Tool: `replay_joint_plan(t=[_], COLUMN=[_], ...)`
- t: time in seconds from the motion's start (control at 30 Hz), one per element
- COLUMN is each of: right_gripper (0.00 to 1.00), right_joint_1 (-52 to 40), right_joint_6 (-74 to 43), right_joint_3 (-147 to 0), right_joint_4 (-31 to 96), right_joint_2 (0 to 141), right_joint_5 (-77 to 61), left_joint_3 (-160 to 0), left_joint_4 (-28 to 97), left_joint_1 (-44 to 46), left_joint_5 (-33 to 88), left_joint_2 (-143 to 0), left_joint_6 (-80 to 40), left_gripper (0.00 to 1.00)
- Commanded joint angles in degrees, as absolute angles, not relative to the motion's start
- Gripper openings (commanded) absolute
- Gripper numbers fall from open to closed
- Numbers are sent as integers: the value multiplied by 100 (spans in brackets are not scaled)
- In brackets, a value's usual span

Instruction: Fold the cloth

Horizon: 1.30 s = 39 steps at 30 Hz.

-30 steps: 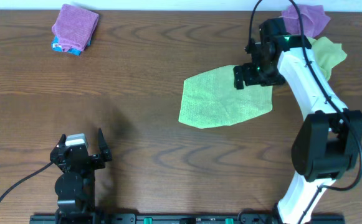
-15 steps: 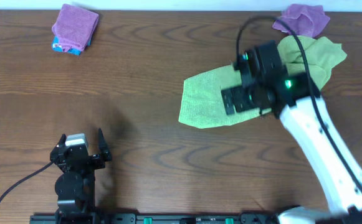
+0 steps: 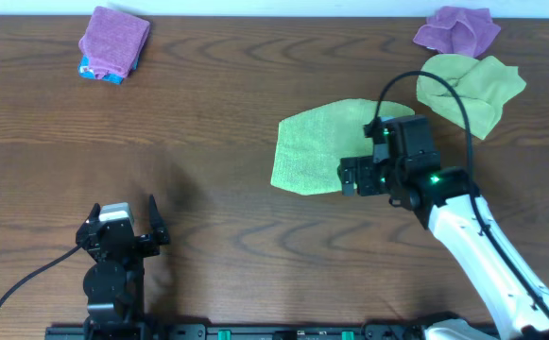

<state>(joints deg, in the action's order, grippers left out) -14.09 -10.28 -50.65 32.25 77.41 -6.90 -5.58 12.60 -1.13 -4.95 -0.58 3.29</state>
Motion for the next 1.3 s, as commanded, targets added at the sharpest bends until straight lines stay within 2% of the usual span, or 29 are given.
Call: replay_joint_plan(t=[0.0,0.13,0.4,0.73,1.27], right_gripper=[99,99,99,99,99], right_joint_1=[-993,-545,23,1092,1234], right_joint_6=[-1000,-827,-808,-679,-773], right_joint_3=[-4880,-4875,-4875,-4875,-4875], right_joint_4=[3006,2633,2058,1754,1068], right_joint_2=[7977,8436,9286,9524,10600], right_joint_5=[-1319,-1870,-2130,-2611,-3492], left_joint_3=[-399,-399,-399,-399,-399], left_joint_4=[1304,1304,1304,1304,1304], left_joint_1=[-148,-148,-148,-148,-148], left_joint_5=[-596,-596,-596,-596,-596], left_joint_2=[-25,-25,-25,-25,-25], left_joint_6=[410,410,410,410,410], left_gripper=[95,95,95,95,95])
